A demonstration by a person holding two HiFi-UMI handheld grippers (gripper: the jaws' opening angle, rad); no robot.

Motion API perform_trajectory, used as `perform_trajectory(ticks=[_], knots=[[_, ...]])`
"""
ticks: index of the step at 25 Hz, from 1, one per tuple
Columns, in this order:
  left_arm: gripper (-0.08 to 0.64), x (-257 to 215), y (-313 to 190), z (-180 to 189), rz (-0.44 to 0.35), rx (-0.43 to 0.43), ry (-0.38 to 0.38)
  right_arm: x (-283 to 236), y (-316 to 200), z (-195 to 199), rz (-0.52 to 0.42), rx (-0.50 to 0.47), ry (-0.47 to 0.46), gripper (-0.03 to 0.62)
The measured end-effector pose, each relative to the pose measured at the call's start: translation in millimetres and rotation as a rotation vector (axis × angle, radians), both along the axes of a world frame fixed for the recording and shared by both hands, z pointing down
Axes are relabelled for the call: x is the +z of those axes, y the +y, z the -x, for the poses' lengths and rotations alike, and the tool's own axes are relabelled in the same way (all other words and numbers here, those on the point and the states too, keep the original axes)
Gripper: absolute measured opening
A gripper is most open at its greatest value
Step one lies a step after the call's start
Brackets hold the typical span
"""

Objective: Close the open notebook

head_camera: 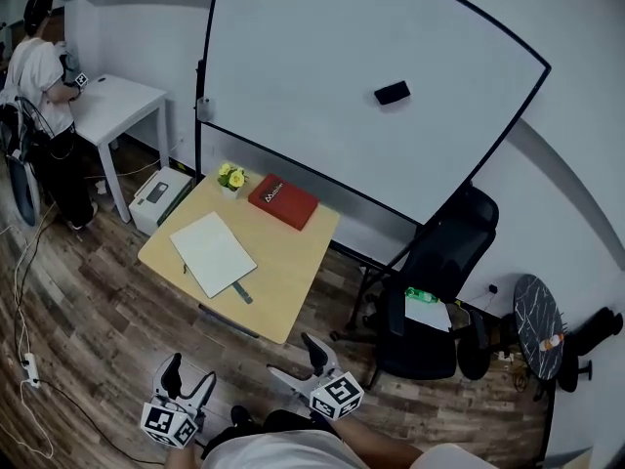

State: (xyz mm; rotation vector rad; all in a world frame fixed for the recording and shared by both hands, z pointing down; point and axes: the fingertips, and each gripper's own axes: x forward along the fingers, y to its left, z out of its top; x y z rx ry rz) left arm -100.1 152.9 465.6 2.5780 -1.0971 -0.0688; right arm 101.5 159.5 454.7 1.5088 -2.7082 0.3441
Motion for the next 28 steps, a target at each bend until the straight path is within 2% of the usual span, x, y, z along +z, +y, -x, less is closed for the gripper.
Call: perform_trajectory(ticks=[12,20,28], knots=[[0.374,-6,-118,4,0.014,0.002,-0.01,20,-121,-3,0.053,-0.034,-0.022,0.489],[0.374,12,-196,-6,0.095,0.017,-0.001,28,-224,-3,0.081,-0.084,-0.071,0.488],[0.374,17,-261,-13,0.13,-0.008,0.007,44,-291,-22,0.149,-0.123,-0.087,0.486]])
